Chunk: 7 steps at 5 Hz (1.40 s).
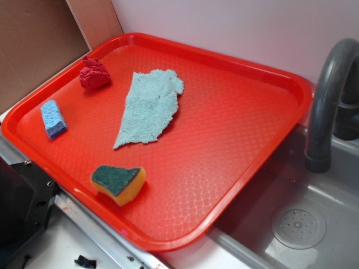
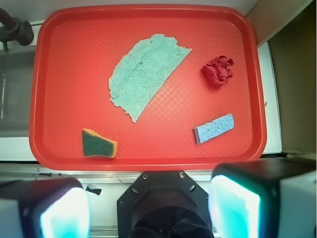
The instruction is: Grab the blue sponge.
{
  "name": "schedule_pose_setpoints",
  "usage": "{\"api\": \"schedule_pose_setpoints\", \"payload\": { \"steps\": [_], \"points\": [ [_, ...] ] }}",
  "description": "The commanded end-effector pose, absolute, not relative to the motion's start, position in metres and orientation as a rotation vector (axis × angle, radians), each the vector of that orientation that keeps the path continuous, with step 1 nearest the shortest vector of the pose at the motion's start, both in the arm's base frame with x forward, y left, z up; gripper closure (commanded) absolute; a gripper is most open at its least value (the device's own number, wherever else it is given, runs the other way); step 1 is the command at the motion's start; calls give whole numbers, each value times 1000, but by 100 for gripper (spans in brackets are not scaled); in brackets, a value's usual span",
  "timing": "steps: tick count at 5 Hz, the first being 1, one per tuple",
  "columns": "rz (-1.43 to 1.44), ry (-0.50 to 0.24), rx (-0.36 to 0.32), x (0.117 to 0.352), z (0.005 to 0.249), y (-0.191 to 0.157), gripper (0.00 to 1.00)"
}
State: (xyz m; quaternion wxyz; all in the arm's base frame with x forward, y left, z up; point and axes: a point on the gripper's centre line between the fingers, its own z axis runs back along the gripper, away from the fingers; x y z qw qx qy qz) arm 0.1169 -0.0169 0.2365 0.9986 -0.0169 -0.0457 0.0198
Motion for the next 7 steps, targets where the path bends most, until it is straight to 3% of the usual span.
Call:
{"api": "schedule_pose_setpoints", "payload": {
  "steps": [1,2,3,5,7],
  "points": [
    [40,-91,-34,117,236,-17,0],
    [289,-161,-72,120,220,-1,0],
    [537,-207,-55,130,191,15,0],
    [1031,-208,41,135,110,72,0],
    [1121,-232,-2,144,51,104,0]
  ]
}}
